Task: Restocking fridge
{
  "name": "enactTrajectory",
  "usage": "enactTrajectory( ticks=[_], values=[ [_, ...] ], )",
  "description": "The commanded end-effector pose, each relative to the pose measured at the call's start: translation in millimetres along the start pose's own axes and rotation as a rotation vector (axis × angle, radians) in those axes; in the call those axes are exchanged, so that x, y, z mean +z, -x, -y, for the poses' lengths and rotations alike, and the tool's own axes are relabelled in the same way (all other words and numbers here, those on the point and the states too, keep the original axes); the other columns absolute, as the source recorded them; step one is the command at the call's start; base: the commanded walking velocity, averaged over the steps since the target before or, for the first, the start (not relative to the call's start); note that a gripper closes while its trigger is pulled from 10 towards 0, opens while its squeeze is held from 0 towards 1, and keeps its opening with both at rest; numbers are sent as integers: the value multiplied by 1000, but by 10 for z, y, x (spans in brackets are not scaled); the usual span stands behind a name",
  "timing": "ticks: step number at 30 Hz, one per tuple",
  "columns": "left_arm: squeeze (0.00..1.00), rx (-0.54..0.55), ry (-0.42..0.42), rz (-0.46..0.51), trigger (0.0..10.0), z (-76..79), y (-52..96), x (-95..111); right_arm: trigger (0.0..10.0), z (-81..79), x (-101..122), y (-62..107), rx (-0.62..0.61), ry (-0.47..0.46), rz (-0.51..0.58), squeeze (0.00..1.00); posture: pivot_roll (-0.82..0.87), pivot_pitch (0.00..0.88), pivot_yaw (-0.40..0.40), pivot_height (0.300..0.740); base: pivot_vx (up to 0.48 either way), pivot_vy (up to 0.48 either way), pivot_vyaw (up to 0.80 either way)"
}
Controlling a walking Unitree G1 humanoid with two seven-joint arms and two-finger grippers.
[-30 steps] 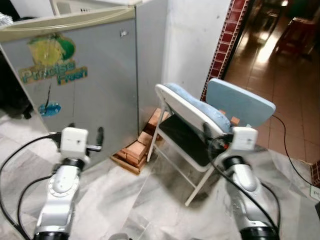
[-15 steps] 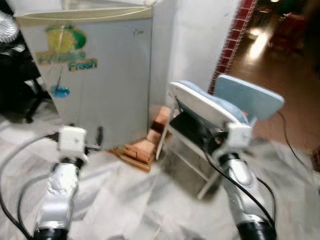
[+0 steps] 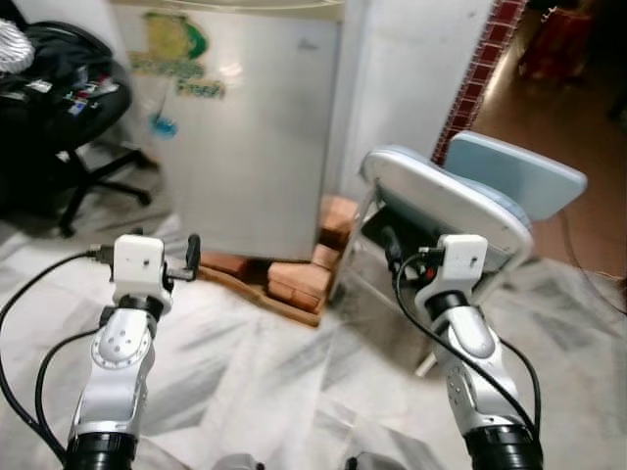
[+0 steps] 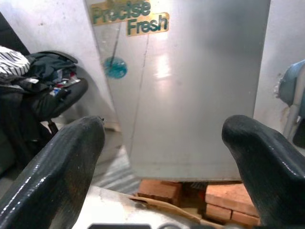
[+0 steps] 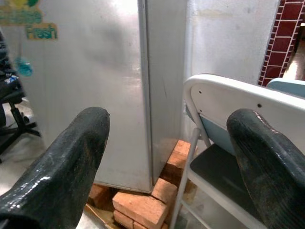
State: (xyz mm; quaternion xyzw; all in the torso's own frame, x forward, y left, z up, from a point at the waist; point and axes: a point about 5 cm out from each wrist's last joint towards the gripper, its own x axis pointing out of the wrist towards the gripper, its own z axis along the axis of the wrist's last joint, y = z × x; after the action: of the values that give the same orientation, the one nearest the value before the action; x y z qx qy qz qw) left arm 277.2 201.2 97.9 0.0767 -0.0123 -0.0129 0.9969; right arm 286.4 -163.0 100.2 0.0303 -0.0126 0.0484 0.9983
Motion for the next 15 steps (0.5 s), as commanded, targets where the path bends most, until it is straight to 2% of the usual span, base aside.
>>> enactTrajectory(
  ticks=[1, 9, 15],
  values=[
    [0, -32, 1, 15, 10000, 43, -19, 29, 10000, 99, -52, 57, -53, -8, -35, 0, 3, 0, -6, 740, 0, 480, 0],
    [0, -23, 4, 15, 10000, 30, -46, 9, 10000, 181, -123, 166, -142, 11, -41, 0, -7, 0, -1, 740, 0, 480, 0],
    [0, -25, 9, 5, 10000, 56, -58, -25, 10000, 188, -115, 170, -155, 15, -41, 0, -15, 0, 2, 740, 0, 480, 0]
  ],
)
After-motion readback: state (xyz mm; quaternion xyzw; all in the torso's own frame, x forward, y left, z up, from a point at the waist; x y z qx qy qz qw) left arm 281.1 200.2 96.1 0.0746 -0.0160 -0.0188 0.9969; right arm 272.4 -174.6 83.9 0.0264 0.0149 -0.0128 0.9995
